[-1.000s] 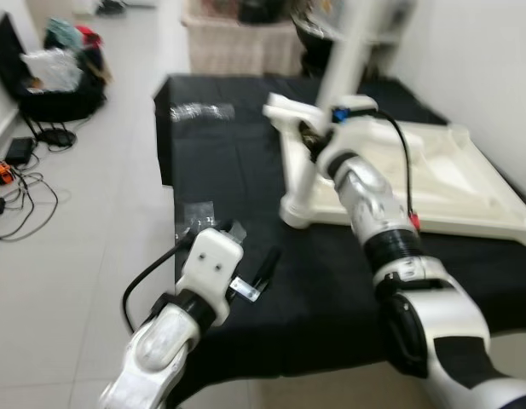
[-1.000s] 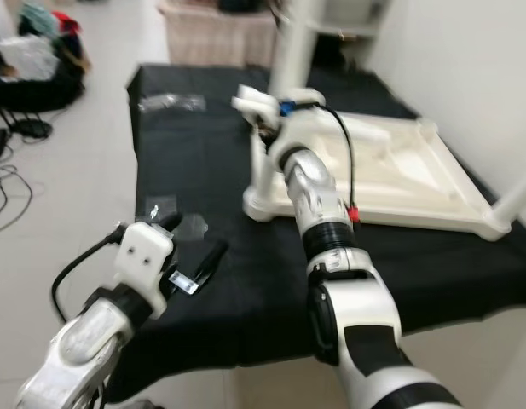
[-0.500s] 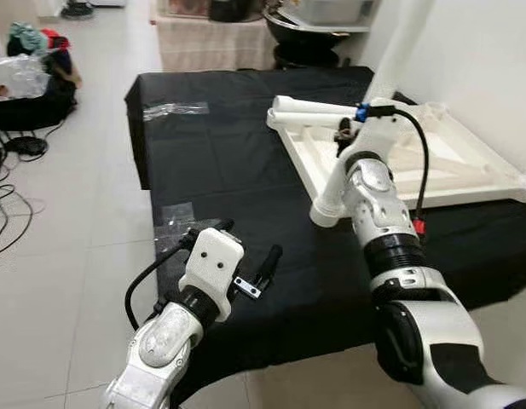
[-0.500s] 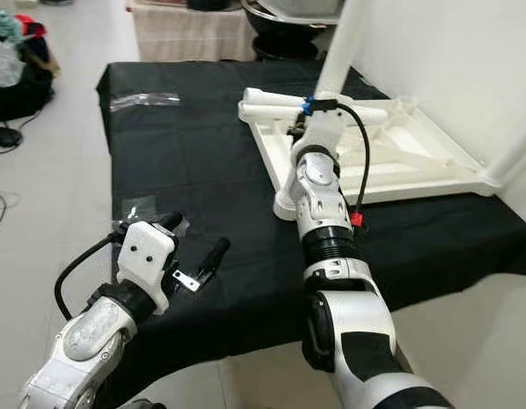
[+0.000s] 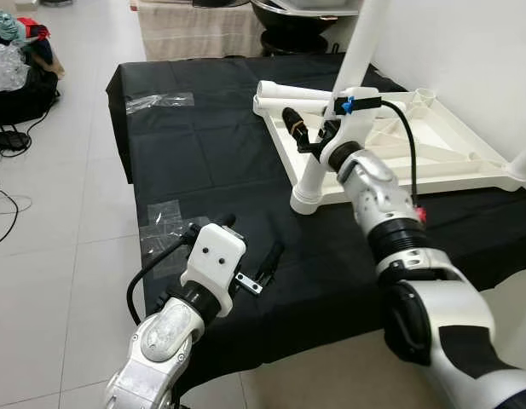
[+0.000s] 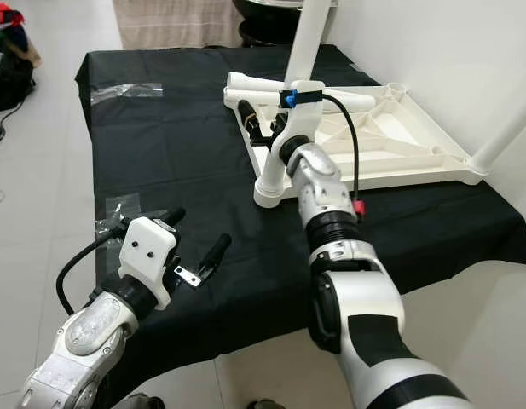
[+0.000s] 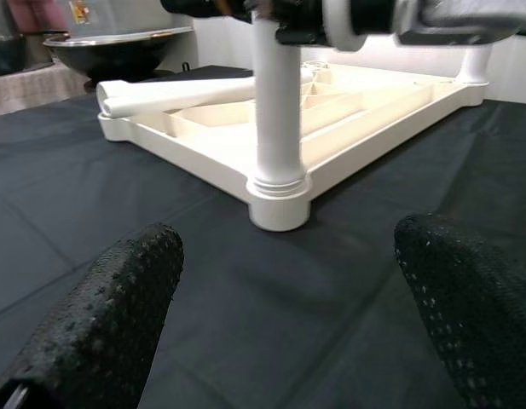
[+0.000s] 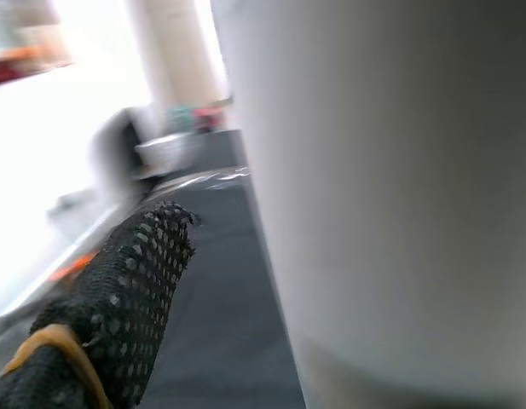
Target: Building children table
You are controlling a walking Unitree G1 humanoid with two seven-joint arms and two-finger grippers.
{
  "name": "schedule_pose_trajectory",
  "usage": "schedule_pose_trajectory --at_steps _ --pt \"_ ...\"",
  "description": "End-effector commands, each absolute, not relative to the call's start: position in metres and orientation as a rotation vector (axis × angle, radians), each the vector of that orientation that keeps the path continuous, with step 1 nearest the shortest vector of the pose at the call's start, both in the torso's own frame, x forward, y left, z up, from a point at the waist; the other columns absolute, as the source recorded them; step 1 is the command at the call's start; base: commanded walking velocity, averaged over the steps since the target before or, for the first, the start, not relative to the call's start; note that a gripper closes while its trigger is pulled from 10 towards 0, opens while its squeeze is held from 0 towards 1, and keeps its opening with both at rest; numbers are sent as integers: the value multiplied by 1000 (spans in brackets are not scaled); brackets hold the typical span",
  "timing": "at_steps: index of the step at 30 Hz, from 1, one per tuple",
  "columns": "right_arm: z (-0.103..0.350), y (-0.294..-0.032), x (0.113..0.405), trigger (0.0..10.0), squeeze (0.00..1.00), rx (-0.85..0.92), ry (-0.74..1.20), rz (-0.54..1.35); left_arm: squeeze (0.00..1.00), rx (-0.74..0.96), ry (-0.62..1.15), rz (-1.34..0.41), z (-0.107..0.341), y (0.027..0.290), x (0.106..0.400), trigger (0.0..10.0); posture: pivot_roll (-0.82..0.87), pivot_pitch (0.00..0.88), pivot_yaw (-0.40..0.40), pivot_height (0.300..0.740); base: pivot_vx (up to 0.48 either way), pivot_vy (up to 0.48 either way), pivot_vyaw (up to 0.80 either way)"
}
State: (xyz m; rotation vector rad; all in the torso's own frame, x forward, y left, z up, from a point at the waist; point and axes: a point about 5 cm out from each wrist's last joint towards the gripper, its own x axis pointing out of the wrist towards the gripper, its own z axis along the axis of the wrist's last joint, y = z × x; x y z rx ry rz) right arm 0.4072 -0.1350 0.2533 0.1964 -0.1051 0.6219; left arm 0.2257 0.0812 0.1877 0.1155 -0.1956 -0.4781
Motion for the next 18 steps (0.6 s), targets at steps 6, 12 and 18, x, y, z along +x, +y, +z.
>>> schedule_pose_trajectory --at_steps 6,12,18 --pt "241 -114 362 10000 0 191 -51 1397 0 116 -191 -482 186 80 226 10000 78 118 -106 740 0 0 0" --pt "246 -114 360 10000 0 200 -65 1469 0 116 -190 -482 186 80 226 10000 74 121 -104 740 0 0 0" --pt "251 -113 358 0 0 184 -70 1496 0 114 -193 -484 187 79 226 10000 72 127 -108 740 0 0 0"
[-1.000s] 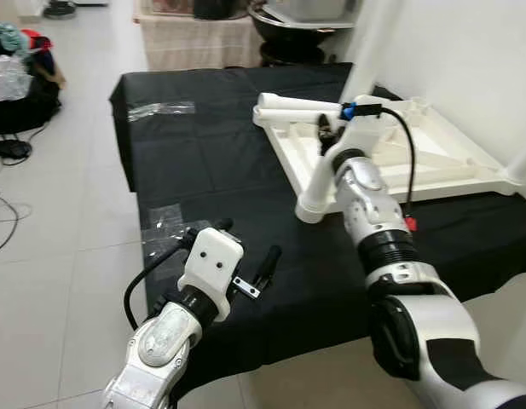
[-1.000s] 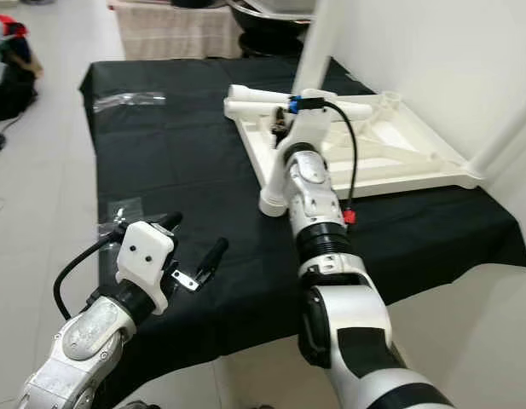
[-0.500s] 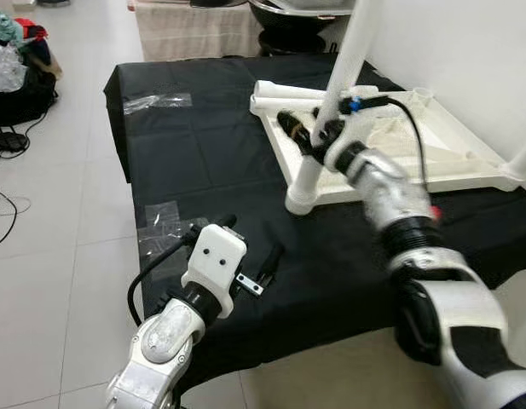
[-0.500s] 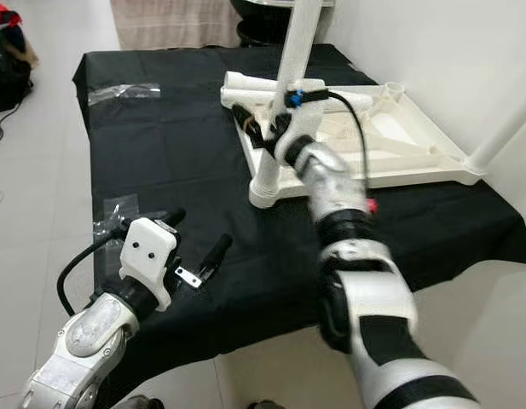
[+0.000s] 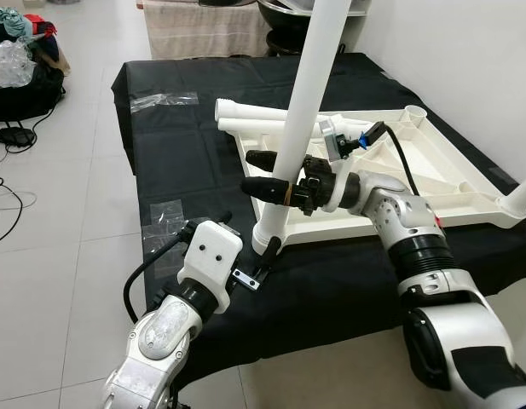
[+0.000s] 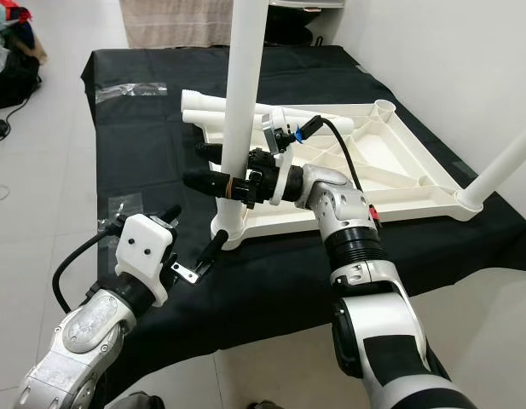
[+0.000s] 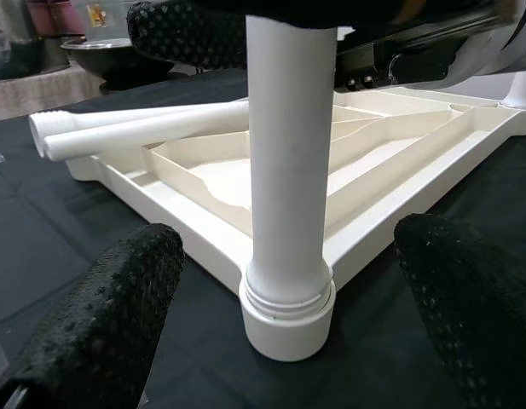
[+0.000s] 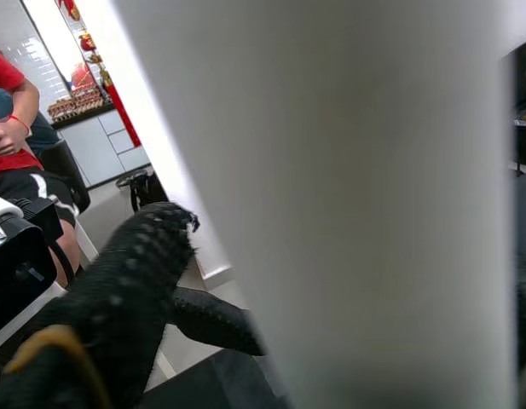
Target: Building children table
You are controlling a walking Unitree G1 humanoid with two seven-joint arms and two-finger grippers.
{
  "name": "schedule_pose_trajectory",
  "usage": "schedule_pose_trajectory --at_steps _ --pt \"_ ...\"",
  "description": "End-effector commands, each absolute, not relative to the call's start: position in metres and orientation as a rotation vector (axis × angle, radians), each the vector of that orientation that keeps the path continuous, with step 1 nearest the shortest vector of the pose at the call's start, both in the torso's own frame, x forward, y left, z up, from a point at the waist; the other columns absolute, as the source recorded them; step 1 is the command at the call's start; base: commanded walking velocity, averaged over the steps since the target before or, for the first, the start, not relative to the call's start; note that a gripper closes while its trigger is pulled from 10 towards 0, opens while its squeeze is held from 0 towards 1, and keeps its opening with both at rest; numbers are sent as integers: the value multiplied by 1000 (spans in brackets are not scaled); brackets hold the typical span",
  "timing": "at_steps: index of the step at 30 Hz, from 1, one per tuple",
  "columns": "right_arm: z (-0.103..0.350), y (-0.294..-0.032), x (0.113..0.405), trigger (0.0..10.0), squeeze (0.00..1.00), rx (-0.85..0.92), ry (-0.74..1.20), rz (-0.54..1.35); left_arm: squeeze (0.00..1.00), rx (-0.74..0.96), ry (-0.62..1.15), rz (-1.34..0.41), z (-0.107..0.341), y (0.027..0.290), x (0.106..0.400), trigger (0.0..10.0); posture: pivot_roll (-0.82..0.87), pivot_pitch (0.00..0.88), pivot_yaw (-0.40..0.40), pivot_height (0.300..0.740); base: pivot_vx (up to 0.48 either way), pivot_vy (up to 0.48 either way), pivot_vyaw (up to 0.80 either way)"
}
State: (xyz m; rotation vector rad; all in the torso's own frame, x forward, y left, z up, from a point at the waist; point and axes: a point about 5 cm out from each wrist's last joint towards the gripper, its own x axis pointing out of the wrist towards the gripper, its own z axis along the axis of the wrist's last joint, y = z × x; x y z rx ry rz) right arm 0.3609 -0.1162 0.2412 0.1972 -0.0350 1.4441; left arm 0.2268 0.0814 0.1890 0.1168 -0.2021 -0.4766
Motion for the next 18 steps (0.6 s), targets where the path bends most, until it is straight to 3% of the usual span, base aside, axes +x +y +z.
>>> schedule_pose_trajectory --at_steps 1,12,13,15,16,18 --pt "251 -113 358 0 0 184 -70 1496 0 114 -193 -484 187 79 226 10000 72 127 -108 740 0 0 0" --pt "253 -114 370 0 0 164 -127 1298 0 112 -192 -480 186 80 226 10000 72 130 -107 740 0 0 0" --pt "254 -115 378 0 0 170 -135 1170 0 113 -192 -480 187 80 226 10000 73 129 -106 740 0 0 0" --pt "254 -115 378 0 0 170 -135 1170 0 113 -192 -480 187 80 226 10000 73 129 -106 740 0 0 0" --pt "255 -116 383 0 0 175 -139 1079 0 113 -193 -481 187 80 226 10000 73 129 -106 740 0 0 0" --pt "250 -138 410 0 0 119 -86 491 0 115 -192 -481 186 81 226 10000 73 125 -103 740 0 0 0"
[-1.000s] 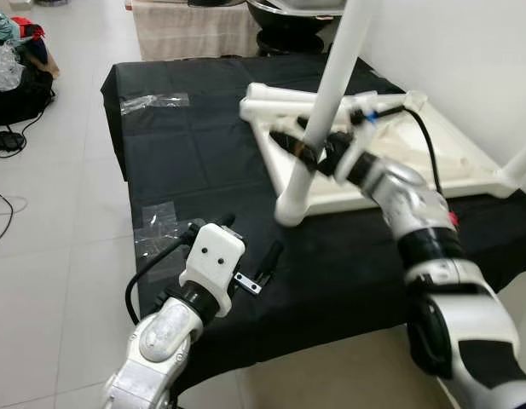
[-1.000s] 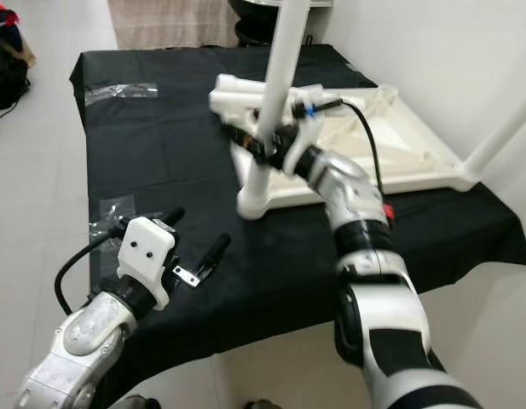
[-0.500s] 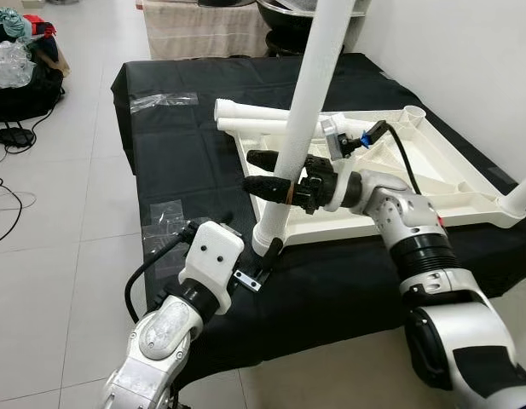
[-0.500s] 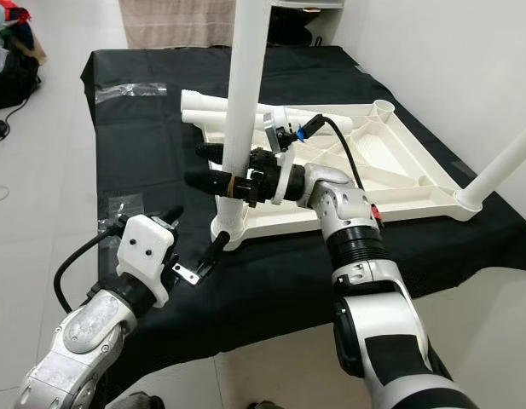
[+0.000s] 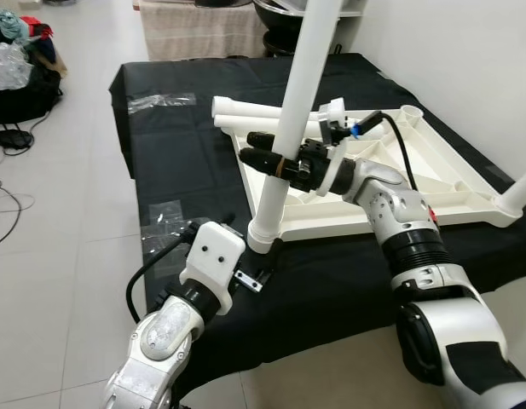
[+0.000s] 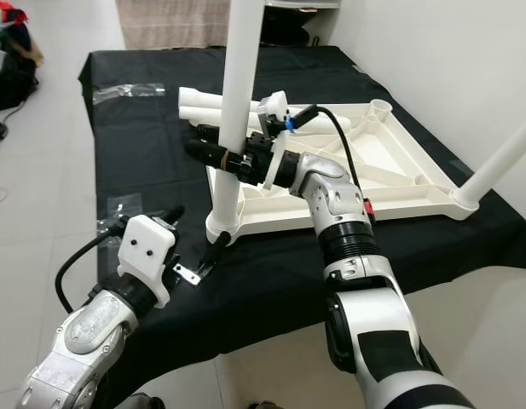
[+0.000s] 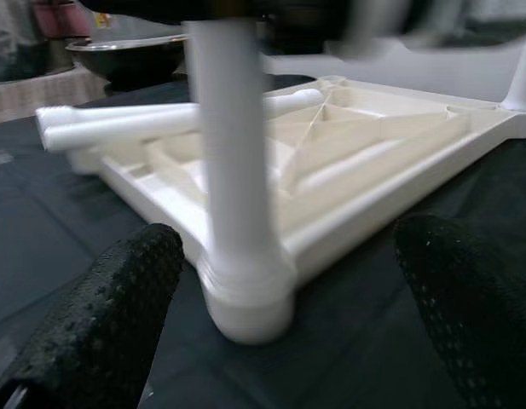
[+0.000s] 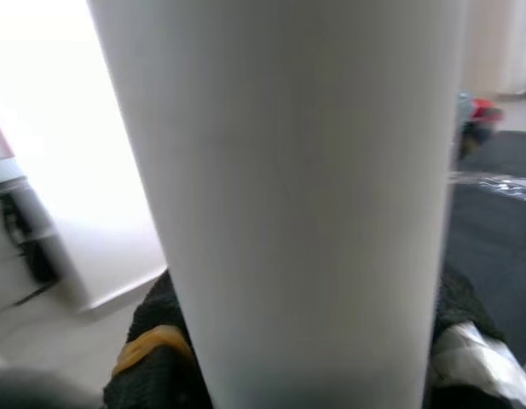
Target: Building children table
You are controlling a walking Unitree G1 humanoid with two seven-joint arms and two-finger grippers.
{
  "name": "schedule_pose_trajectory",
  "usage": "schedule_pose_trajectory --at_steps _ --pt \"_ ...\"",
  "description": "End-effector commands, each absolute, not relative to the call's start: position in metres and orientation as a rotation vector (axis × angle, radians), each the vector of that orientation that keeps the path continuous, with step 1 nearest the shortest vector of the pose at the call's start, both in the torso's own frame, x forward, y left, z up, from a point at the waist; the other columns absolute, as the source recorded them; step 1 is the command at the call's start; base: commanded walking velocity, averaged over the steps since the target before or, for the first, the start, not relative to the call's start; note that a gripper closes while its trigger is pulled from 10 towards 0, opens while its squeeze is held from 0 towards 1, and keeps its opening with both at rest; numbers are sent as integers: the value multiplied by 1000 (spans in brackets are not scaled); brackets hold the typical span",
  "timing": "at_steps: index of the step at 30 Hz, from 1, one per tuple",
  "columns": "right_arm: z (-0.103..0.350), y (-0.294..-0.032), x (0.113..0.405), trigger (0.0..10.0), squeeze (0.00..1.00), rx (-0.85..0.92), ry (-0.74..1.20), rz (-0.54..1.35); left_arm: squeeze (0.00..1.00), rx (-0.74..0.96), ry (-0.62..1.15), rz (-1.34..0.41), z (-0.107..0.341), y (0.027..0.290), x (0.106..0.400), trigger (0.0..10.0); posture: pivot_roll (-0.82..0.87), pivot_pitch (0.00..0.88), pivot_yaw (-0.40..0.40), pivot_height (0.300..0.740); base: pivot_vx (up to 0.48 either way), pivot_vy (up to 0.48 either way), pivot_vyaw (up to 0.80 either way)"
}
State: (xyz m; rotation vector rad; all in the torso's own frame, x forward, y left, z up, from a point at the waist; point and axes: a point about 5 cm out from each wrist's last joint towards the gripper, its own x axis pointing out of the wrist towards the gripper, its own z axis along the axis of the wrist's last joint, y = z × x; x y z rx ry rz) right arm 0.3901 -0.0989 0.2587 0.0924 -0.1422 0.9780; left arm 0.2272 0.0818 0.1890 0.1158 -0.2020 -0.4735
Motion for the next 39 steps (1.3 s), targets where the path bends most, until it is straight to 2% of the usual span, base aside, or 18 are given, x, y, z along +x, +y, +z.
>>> schedule_pose_trajectory --at_steps 1,3,5,8,14,15,18,19,20,22,23,26,30,32,33,34,35,39 --pt "250 -138 410 0 0 119 -86 491 0 115 -192 -481 186 81 226 10000 73 125 -103 740 0 0 0" --pt "243 -168 417 0 0 102 -51 60 0 115 -192 -483 186 80 225 10000 71 123 -103 740 0 0 0" --pt "242 -180 415 0 0 83 -49 -74 0 115 -192 -486 186 79 225 10000 71 119 -103 740 0 0 0" --pt "241 -187 410 0 0 63 -66 -243 0 114 -193 -490 186 78 225 10000 72 115 -104 740 0 0 0" --pt "239 -178 405 0 0 50 -72 -330 0 115 -194 -493 186 77 225 10000 72 107 -106 740 0 0 0" --pt "235 -160 406 1569 0 84 -66 -295 0 114 -195 -493 186 77 224 10000 75 103 -111 740 0 0 0" --pt "234 -152 407 1569 0 98 -65 -293 0 114 -195 -493 186 77 224 10000 75 103 -111 740 0 0 0" --pt "234 -150 408 7020 0 96 -69 -284 0 115 -195 -493 186 77 224 10000 75 103 -111 740 0 0 0" --pt "237 -139 408 10000 1000 108 -103 -213 0 115 -194 -492 185 77 224 10000 77 100 -114 740 0 0 0" --pt "244 -125 407 10000 1000 95 -160 -89 0 115 -194 -492 185 77 223 10000 77 100 -116 740 0 0 0" --pt "252 -118 409 10000 0 119 -189 23 0 115 -194 -490 185 77 224 10000 77 100 -116 740 0 0 0" --pt "254 -117 409 10000 0 125 -197 60 0 115 -194 -490 185 77 224 10000 77 100 -116 740 0 0 0" --pt "255 -105 409 10000 0 183 -126 395 0 116 -194 -491 185 77 223 10000 77 96 -116 740 0 0 0" --pt "255 -105 409 10000 0 183 -126 395 0 116 -194 -491 185 77 223 10000 77 96 -116 740 0 0 0" --pt "250 -106 393 10000 0 170 -81 805 0 116 -195 -492 185 76 223 10000 79 99 -119 740 0 0 0" --pt "250 -106 393 10000 0 170 -81 805 0 116 -195 -492 185 76 223 10000 79 99 -119 740 0 0 0" --pt "244 -110 376 10000 0 134 -70 1076 0 117 -196 -492 185 76 223 10000 79 99 -119 740 0 0 0" --pt "242 -116 363 10000 0 126 -66 1233 0 116 -195 -491 185 77 223 10000 83 104 -120 740 0 0 0"
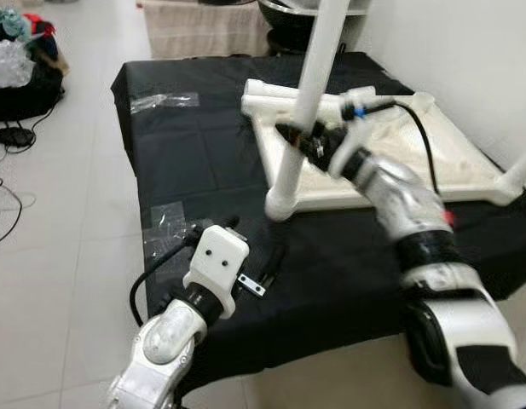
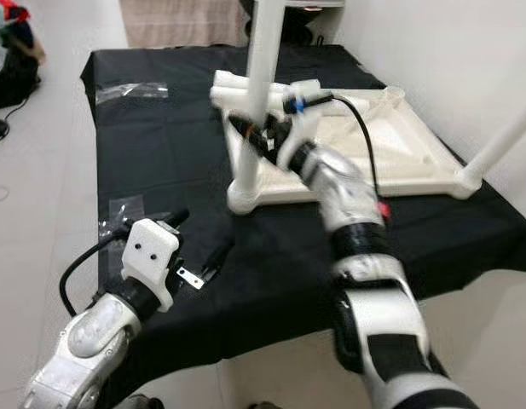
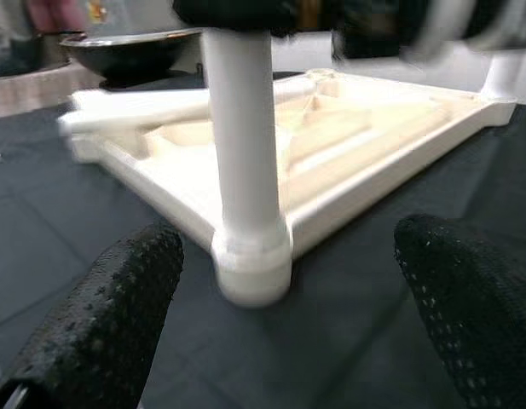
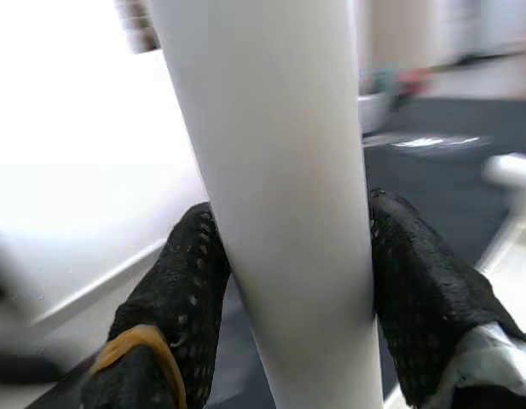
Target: Building children table
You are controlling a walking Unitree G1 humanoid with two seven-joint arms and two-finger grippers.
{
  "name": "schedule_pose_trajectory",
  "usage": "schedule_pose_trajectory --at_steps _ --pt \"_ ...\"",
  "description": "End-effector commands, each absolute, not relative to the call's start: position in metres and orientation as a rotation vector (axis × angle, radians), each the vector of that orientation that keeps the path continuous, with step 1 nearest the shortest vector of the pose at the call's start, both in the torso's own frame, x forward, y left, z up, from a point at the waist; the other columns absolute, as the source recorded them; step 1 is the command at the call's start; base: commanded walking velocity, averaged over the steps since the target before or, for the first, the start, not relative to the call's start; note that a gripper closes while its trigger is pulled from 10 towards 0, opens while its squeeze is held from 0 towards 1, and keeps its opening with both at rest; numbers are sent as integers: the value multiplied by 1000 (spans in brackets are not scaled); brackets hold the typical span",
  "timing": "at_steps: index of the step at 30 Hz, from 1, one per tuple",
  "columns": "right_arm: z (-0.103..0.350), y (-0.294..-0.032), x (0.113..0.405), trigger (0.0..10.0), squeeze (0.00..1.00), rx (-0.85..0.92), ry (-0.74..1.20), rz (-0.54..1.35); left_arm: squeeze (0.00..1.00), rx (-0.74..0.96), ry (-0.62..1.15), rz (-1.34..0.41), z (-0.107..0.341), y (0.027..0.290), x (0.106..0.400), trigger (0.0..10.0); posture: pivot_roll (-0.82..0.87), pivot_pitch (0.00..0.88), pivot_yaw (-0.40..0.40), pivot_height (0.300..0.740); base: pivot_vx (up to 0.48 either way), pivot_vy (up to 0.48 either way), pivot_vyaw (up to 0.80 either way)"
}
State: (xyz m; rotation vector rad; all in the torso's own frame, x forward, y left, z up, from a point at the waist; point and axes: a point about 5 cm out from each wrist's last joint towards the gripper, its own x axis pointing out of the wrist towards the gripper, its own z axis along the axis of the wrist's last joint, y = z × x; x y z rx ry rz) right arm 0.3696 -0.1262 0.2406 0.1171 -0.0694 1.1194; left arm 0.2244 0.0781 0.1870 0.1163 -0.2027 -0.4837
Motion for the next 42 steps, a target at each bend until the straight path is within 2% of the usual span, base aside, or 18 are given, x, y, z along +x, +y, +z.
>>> schedule_pose_trajectory --at_steps 1,9,11,17,18,20,21,26,30,31,32,33,34,35,37,39,40,42 --pt "242 -116 363 10000 0 126 -66 1233 0 116 -195 -491 185 77 223 10000 83 104 -120 740 0 0 0" --pt "248 -109 364 10000 0 137 -84 1282 0 116 -192 -495 185 77 223 10000 86 106 -117 740 0 0 0" --pt "256 -101 362 10000 0 135 -108 1341 0 115 -192 -495 185 77 223 10000 85 106 -118 740 0 0 0" --pt "262 -88 362 10000 0 139 -140 1347 0 114 -192 -495 185 76 223 10000 86 108 -120 740 0 0 0" --pt "261 -86 363 1843 0 138 -138 1331 0 115 -192 -493 185 77 223 10000 87 108 -121 740 0 0 0" --pt "261 -85 364 1843 0 138 -138 1319 0 116 -192 -491 185 77 223 10000 87 108 -122 740 0 0 0" --pt "259 -85 367 0 0 147 -136 1256 0 117 -193 -487 185 78 223 10000 86 108 -122 740 0 0 0" --pt "256 -89 378 0 0 139 -120 1101 0 117 -193 -486 186 78 223 10000 84 109 -121 740 0 0 0" --pt "250 -109 399 0 0 141 -110 714 0 116 -193 -487 185 78 223 10000 82 111 -118 740 0 0 0" --pt "250 -109 399 0 0 141 -110 714 0 116 -193 -487 185 78 223 10000 82 111 -118 740 0 0 0" --pt "242 -137 411 0 0 159 -74 371 0 117 -193 -487 185 78 224 10000 80 111 -116 740 0 0 0" --pt "239 -146 413 0 0 164 -65 266 0 117 -192 -487 185 79 224 10000 80 111 -116 740 0 0 0" --pt "239 -146 413 0 0 164 -65 266 0 117 -192 -487 185 79 224 10000 80 111 -116 740 0 0 0" --pt "237 -156 414 0 0 150 -58 151 0 118 -193 -488 185 78 224 10000 80 111 -116 740 0 0 0" --pt "236 -162 414 0 0 138 -57 88 0 118 -193 -489 185 78 224 10000 80 111 -116 740 0 0 0" --pt "235 -176 411 0 0 115 -60 -87 0 118 -193 -492 185 78 224 10000 80 109 -115 740 0 0 0" --pt "235 -176 411 0 0 115 -60 -87 0 118 -193 -492 185 78 224 10000 80 109 -115 740 0 0 0" --pt "232 -177 406 0 0 141 -64 -225 0 116 -194 -494 185 77 224 10000 79 104 -113 740 0 0 0"
